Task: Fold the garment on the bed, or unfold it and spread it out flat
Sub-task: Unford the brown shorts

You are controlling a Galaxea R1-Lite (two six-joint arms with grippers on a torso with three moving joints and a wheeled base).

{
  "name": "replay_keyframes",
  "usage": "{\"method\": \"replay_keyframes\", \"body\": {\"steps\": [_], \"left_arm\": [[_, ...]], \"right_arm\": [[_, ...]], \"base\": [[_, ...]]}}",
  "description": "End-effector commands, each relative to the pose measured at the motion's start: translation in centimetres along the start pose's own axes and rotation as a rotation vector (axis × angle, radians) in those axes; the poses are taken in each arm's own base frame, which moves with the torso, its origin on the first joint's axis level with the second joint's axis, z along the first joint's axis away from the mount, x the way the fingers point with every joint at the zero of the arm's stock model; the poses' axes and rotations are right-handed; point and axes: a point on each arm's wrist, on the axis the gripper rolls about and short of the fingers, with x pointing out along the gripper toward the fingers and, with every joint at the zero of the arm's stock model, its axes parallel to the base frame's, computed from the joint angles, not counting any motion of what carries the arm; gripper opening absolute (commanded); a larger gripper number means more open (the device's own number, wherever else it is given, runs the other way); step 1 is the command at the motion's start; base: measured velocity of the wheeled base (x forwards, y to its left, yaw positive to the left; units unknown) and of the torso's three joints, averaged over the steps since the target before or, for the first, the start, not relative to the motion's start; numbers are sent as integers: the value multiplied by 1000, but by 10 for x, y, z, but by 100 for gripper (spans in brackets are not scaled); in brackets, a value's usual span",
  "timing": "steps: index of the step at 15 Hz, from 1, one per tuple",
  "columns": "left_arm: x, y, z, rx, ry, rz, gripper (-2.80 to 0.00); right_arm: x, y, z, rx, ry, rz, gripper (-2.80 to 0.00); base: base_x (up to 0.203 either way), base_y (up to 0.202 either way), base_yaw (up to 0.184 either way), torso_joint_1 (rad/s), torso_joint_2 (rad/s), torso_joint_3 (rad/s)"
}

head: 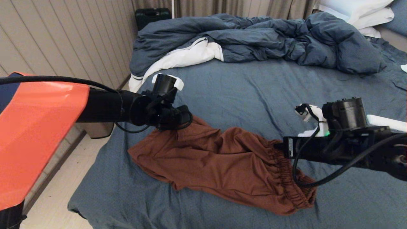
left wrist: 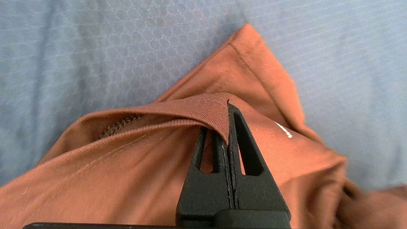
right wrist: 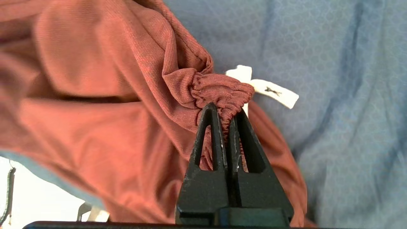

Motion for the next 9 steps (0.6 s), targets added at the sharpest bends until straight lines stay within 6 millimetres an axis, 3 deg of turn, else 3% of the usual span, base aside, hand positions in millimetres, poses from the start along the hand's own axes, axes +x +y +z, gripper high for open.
{"method": "replay_keyframes", "body": {"steps": [1,9], "left_arm": [[-27,-1,10,-15,-30,-19,-280],[-117,-2,36,-32,-113,-80,-280]], "right_arm": [[-20,8,2,-12,-46,25,-280],[-95,34,17,-35,-155,115,-280]], "base": [[0,0,0,0,0,0],[0,0,0,0,0,0]]}}
